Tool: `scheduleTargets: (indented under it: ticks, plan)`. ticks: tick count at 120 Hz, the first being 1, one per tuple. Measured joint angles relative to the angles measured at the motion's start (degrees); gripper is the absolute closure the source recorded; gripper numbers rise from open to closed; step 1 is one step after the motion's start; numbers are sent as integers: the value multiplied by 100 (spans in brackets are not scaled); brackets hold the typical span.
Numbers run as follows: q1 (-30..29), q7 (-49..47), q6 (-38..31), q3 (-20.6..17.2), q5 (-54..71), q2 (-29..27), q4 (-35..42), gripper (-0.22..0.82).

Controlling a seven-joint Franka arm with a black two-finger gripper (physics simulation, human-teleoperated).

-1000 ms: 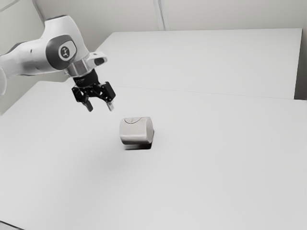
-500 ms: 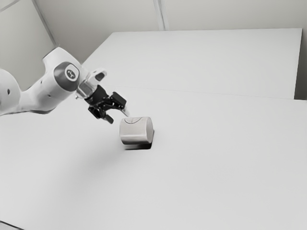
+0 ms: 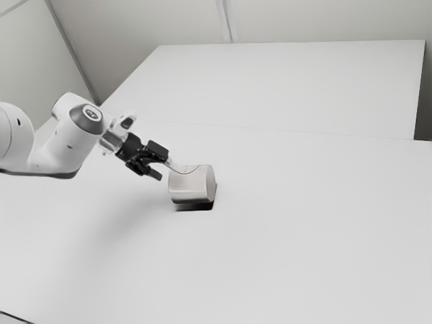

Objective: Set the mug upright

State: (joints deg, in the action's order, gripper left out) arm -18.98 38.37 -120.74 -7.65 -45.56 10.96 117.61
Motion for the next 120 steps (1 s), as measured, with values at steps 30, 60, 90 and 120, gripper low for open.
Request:
scheduleTargets:
  ticks: [30,60,90,120]
  plan:
    - [-160,800,544,18,-667,566,-457,0]
    - [-255,1331,1219,19,-1463,923,-467,0]
    - [-340,1667,1891,14,-2114,1129,-455,19]
    - [-344,1896,2187,9,-2271,1130,-457,64]
